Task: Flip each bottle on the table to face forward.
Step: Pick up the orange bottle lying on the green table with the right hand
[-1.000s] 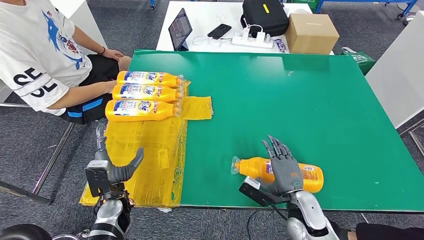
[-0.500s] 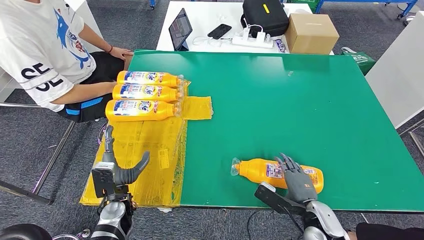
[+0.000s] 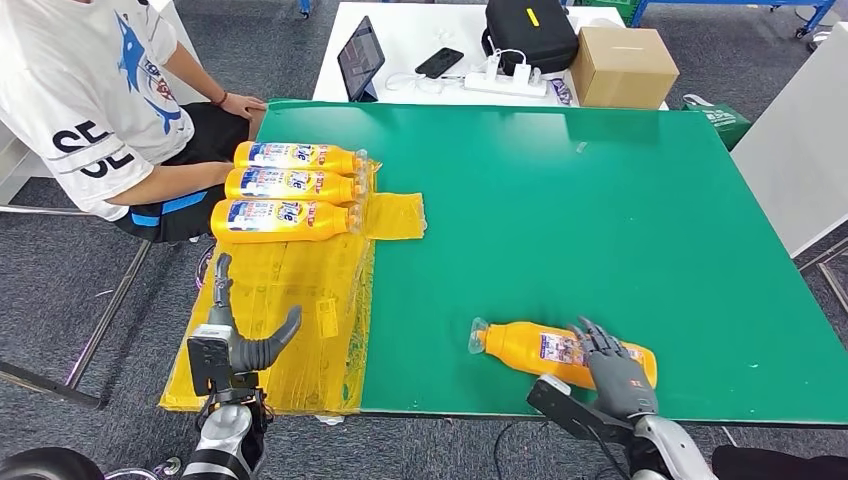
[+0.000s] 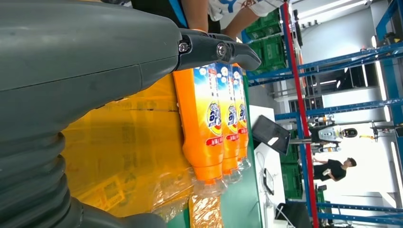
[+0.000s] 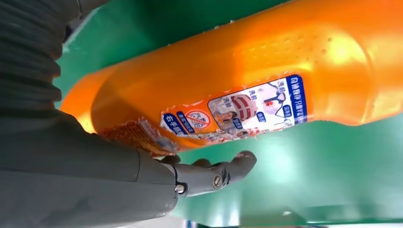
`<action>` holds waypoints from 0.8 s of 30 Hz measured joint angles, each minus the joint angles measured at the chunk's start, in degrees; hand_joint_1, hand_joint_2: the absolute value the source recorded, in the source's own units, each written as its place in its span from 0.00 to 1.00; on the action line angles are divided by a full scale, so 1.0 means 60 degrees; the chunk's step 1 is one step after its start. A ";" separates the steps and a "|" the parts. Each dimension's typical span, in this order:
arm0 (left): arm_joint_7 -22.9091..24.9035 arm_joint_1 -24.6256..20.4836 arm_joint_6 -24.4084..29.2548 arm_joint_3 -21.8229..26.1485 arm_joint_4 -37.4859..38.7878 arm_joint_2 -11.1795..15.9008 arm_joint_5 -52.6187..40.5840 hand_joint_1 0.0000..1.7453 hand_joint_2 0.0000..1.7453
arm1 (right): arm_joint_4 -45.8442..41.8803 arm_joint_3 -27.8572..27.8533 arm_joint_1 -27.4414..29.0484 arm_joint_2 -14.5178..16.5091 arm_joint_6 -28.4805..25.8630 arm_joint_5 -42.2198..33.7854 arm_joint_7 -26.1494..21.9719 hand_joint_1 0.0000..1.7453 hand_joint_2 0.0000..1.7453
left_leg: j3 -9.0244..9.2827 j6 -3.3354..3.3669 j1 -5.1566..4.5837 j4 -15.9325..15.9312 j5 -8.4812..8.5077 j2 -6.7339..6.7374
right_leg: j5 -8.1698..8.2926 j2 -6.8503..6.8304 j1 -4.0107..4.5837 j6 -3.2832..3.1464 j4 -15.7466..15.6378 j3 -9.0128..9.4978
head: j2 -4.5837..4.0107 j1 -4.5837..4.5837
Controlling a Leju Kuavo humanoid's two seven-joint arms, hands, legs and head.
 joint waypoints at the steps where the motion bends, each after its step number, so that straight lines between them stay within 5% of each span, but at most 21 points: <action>1: 0.0000 0.0000 -0.0029 0.0005 0.0007 0.0000 -0.0003 0.00 1.00 | -0.0070 -0.0038 0.0057 -0.0047 0.0004 0.0032 0.0056 0.00 1.00 | -0.0001 0.0000 0.0000 0.0000 0.0000 0.0000 | 0.0000 0.0000 0.0000 0.0000 0.0000 0.0000 | 0.0000 0.0001; 24: 0.0000 -0.0125 -0.0252 0.0025 0.0530 -0.0056 -0.0050 0.00 1.00 | 0.1245 -0.0829 -0.0674 -0.0011 0.0214 -0.0076 0.0218 0.00 1.00 | 0.0010 0.0000 0.0000 0.0000 0.0001 0.0002 | 0.0001 0.0001 0.0001 0.0000 -0.0001 0.0007 | 0.0000 0.0002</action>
